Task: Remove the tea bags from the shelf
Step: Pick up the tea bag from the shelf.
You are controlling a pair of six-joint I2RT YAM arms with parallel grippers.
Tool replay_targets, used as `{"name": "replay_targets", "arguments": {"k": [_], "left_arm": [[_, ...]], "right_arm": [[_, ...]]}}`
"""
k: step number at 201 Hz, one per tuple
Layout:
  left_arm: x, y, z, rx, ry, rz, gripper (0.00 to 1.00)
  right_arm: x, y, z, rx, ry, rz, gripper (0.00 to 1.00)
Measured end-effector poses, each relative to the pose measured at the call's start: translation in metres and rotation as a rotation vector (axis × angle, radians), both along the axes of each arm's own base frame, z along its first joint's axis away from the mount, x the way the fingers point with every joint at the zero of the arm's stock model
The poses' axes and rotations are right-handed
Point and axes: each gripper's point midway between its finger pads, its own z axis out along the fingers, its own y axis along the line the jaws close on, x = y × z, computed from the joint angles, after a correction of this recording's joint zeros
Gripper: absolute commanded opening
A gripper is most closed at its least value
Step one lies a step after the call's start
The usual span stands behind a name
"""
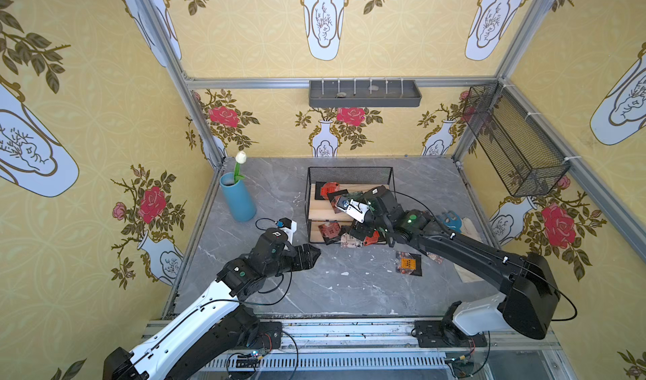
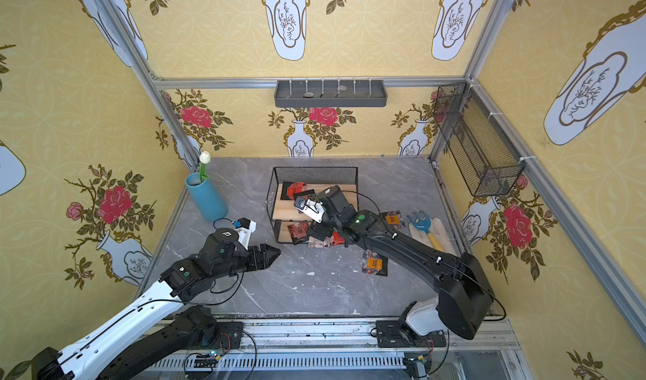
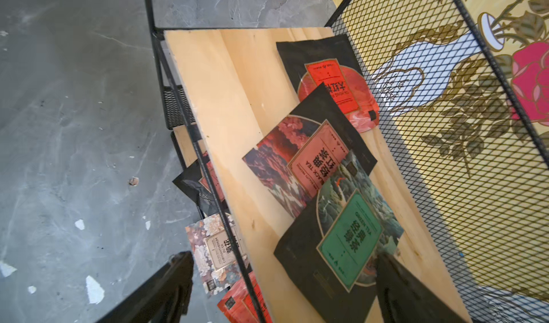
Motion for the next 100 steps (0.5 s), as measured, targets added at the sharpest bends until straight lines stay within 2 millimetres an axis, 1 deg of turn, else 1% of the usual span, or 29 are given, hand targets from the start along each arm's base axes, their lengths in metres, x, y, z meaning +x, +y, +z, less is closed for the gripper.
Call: {"name": "replay_targets", "arguments": {"k": [40, 54, 100], "left_arm": [[0.000, 0.000, 0.000, -0.001, -0.001, 0.001, 0.86], [0.000, 0.000, 0.001, -0.002, -0.003, 0.001, 0.86], [0.000, 0.001, 0.001, -0.003, -0.004, 0.005, 0.86]], "right_arm": [[0.014, -0.001, -0.010, -0.022, 0.000, -0.003, 1.00], [0.016, 0.001, -0.010, -0.017, 0.004, -0.001, 0.97], [0.013, 0.005, -0.015, -0.003, 0.035, 0.010, 0.89]]}}
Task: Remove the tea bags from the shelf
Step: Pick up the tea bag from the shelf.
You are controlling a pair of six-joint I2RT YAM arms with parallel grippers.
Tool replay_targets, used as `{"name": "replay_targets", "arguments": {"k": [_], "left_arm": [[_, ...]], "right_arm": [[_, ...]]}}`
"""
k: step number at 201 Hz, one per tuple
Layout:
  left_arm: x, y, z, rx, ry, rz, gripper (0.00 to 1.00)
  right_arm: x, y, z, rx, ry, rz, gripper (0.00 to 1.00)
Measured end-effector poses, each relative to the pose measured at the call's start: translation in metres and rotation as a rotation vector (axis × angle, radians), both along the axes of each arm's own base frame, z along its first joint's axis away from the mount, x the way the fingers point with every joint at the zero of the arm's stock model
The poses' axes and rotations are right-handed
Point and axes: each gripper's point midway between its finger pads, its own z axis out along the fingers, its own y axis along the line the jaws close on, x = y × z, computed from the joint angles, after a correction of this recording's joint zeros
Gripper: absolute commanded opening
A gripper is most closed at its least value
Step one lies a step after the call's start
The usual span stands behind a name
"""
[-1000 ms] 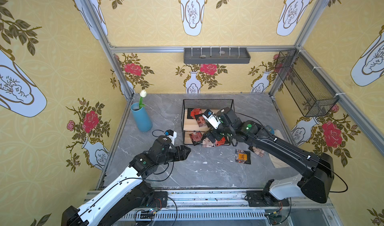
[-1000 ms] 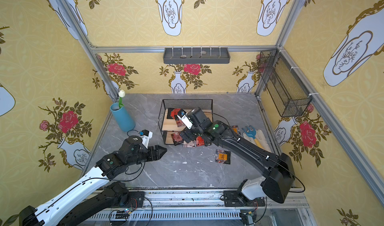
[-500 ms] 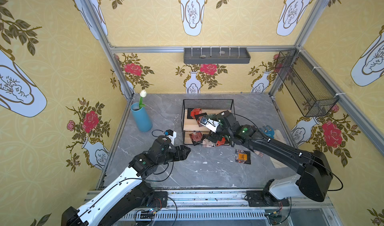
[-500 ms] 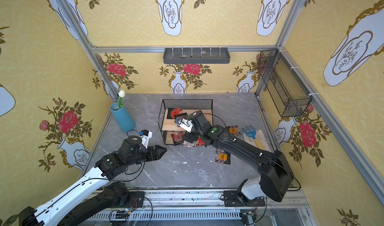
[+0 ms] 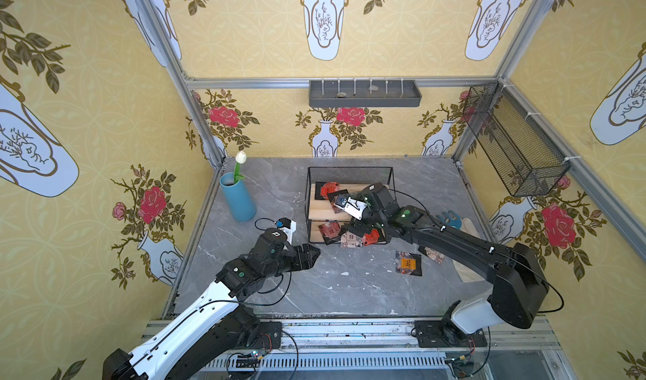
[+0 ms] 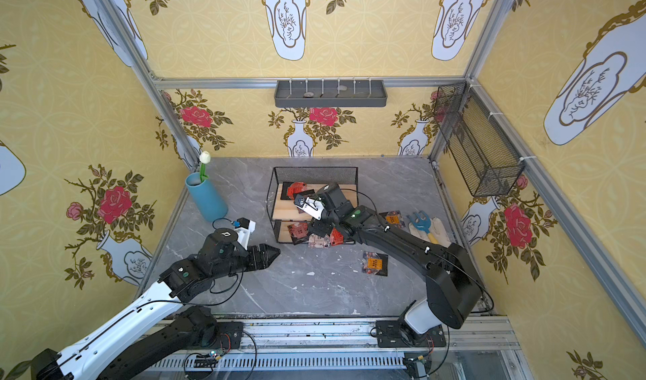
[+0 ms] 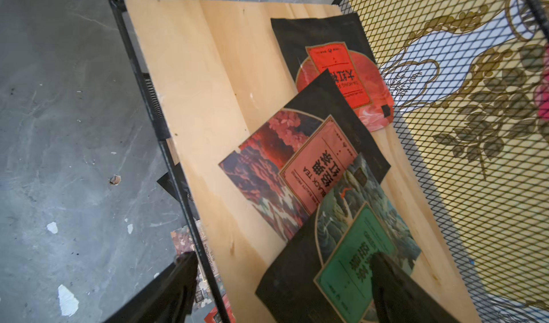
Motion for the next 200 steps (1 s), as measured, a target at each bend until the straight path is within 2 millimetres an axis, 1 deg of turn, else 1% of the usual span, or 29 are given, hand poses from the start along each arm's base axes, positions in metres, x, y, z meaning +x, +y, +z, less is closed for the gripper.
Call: {"name": "replay_targets", "arguments": {"k": [30, 49, 69, 79, 87, 92, 107, 114, 130, 143, 163, 172, 185, 200], "left_arm": [[0.000, 0.000, 0.000, 0.001, 0.001, 0.002, 0.86], [0.000, 0.001, -0.002, 0.004, 0.005, 0.003, 0.86], [0.000, 0.001, -0.003, 0.005, 0.007, 0.002, 0.86], [0.000, 0.001, -0.003, 0.005, 0.007, 0.002, 0.86], [0.000, 0.001, -0.003, 0.005, 0.007, 0.002, 0.86], [0.000, 0.001, -0.003, 0.005, 0.007, 0.002, 0.86], [0.000, 0.001, -0.004, 0.008, 0.011, 0.003, 0.86], [0.000, 0.001, -0.005, 0.009, 0.012, 0.003, 0.86], [0.000, 0.001, -0.005, 0.009, 0.012, 0.002, 0.86], [0.000, 0.001, -0.005, 0.009, 0.012, 0.002, 0.86], [0.000, 0.001, -0.005, 0.009, 0.012, 0.002, 0.86], [0.000, 0.001, -0.005, 0.009, 0.012, 0.002, 0.86], [0.000, 0.001, -0.004, 0.008, 0.011, 0.002, 0.86], [0.000, 0.001, -0.004, 0.008, 0.011, 0.003, 0.86]], "right_arm": [[-0.005, -0.003, -0.005, -0.002, 0.018, -0.002, 0.82], [-0.009, -0.006, -0.005, 0.002, 0.032, -0.008, 0.74], [-0.014, -0.010, -0.005, 0.000, 0.042, -0.013, 0.71], [-0.017, -0.011, -0.004, 0.001, 0.043, -0.012, 0.65], [-0.020, -0.011, -0.003, 0.006, 0.046, -0.012, 0.64], [-0.022, -0.011, -0.003, 0.008, 0.051, -0.013, 0.61], [-0.026, -0.011, -0.002, 0.008, 0.050, -0.006, 0.59], [-0.028, -0.011, -0.002, 0.007, 0.051, -0.004, 0.61], [-0.031, -0.011, -0.001, 0.004, 0.041, -0.004, 0.71], [-0.036, -0.011, 0.001, 0.001, 0.026, 0.000, 0.86], [-0.040, -0.008, 0.009, 0.014, -0.021, 0.017, 0.94], [-0.038, -0.007, 0.013, 0.020, -0.047, 0.016, 0.97], [-0.033, -0.006, 0.017, 0.026, -0.074, 0.006, 0.98], [-0.026, -0.004, 0.017, 0.016, -0.098, 0.003, 0.99]]}}
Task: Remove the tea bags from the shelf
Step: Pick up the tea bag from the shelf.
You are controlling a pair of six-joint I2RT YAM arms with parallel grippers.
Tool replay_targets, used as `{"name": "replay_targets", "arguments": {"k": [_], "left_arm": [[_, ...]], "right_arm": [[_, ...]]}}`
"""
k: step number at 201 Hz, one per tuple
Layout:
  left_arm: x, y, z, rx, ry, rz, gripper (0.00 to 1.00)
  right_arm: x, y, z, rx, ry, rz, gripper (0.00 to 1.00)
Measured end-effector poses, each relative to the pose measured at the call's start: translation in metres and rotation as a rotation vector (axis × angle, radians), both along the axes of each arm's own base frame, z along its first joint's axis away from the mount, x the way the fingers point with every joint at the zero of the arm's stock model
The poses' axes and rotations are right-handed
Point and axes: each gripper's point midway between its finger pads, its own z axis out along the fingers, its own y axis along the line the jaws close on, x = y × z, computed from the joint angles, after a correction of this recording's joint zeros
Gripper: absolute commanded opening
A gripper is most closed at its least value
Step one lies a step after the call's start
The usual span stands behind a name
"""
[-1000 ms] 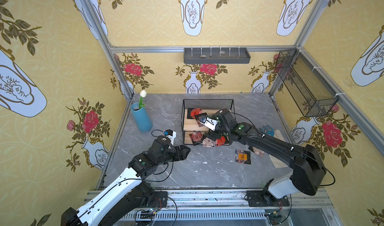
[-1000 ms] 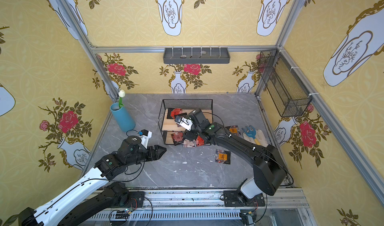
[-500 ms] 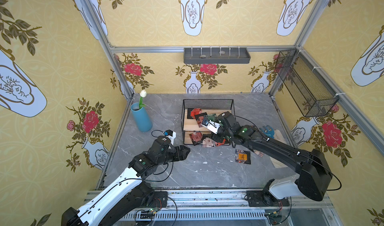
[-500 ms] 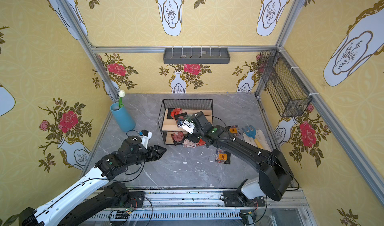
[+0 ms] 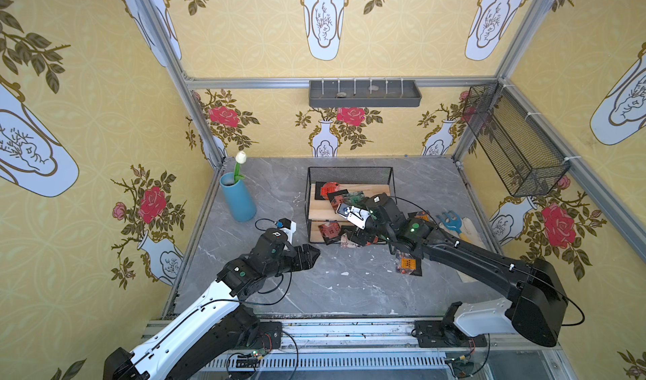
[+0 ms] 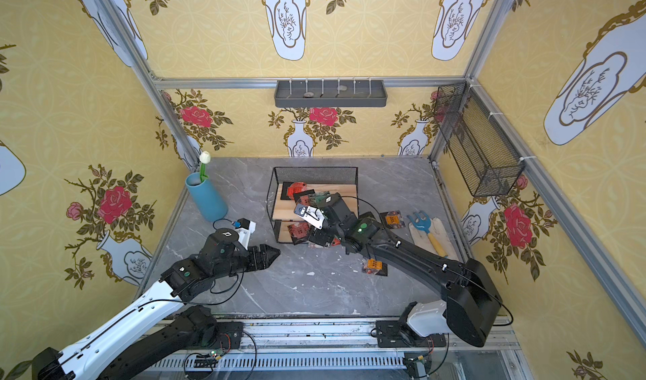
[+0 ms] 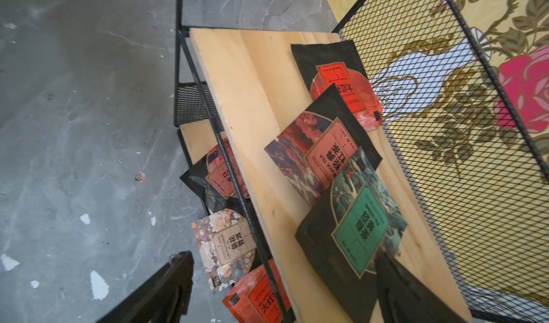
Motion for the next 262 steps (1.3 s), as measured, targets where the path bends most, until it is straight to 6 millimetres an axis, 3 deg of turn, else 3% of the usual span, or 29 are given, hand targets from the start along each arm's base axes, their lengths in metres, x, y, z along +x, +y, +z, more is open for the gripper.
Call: {"name": "replay_targets", "arguments": {"k": [63, 92, 150, 214, 262], "left_arm": [[0.000, 0.000, 0.001, -0.002, -0.002, 0.000, 0.86], [0.000, 0.000, 0.001, -0.004, -0.005, 0.000, 0.86], [0.000, 0.002, -0.001, 0.001, -0.003, 0.005, 0.86], [0.000, 0.002, -0.005, 0.008, 0.007, 0.006, 0.86], [0.000, 0.002, -0.005, 0.008, 0.010, 0.005, 0.86]], "right_arm": [[0.029, 0.004, -0.011, -0.032, -0.028, -0.012, 1.00], [0.035, 0.003, -0.017, -0.034, -0.010, -0.009, 0.94], [0.027, 0.002, -0.027, -0.028, 0.037, 0.004, 0.79], [0.003, 0.000, -0.025, 0.007, 0.065, 0.018, 0.64], [-0.005, -0.002, -0.024, 0.005, 0.072, 0.014, 0.63]]}}
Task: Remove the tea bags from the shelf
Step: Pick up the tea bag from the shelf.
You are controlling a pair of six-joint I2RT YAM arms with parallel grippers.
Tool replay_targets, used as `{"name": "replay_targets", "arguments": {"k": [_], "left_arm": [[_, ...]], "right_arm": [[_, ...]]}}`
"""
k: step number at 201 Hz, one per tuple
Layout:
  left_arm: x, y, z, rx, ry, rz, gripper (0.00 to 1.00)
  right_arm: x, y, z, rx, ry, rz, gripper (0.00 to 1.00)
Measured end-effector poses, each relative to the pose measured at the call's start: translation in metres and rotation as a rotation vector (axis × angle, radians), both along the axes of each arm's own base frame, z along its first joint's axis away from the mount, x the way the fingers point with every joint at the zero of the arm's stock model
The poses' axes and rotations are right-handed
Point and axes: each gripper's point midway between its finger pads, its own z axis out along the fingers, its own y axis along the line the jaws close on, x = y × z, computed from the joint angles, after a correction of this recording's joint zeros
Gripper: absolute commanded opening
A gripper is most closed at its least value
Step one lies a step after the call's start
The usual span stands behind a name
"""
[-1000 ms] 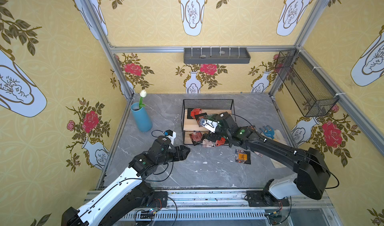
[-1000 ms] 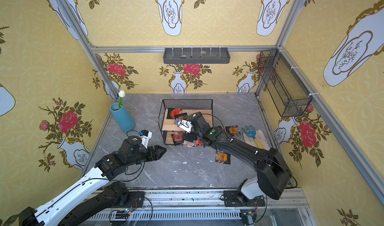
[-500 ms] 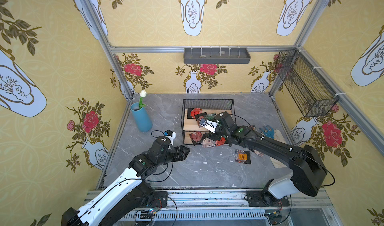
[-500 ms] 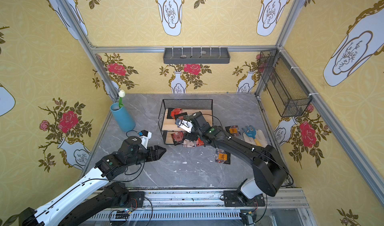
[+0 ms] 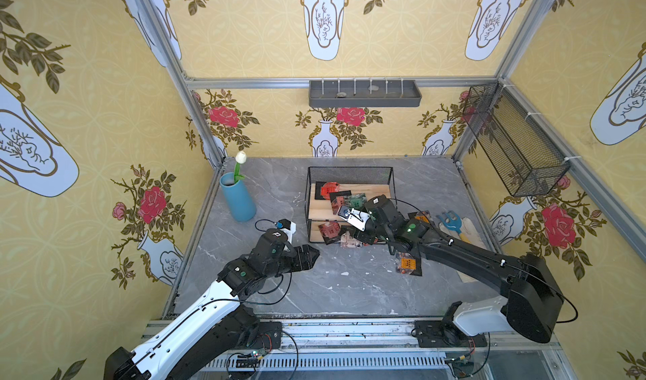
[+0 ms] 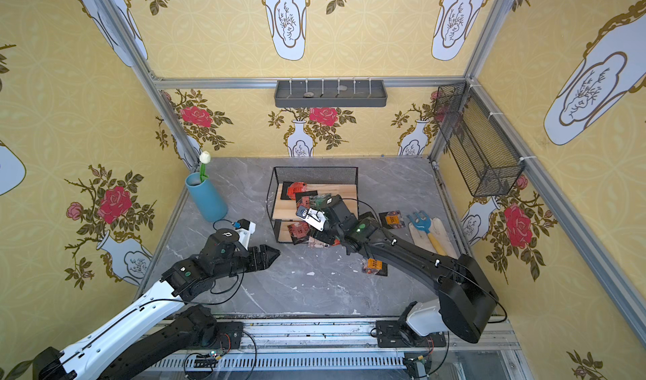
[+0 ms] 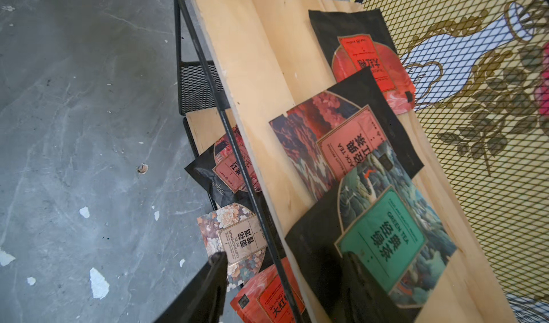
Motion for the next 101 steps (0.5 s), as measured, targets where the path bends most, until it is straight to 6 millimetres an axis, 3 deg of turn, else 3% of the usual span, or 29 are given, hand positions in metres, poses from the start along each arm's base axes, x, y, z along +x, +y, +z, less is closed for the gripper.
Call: {"name": "replay_targets", "arguments": {"k": [45, 71, 101], "left_arm": [[0.000, 0.000, 0.002, -0.005, -0.006, 0.001, 0.86], [0.000, 0.000, 0.002, -0.005, -0.007, 0.000, 0.86], [0.000, 0.000, 0.002, -0.005, -0.006, 0.001, 0.86]], "right_arm": [[-0.010, 0.006, 0.014, 0.018, -0.038, 0.031, 0.88], [-0.004, 0.009, 0.023, 0.025, -0.087, 0.028, 0.93], [0.008, 0.012, 0.019, -0.005, -0.116, 0.024, 0.93]]}}
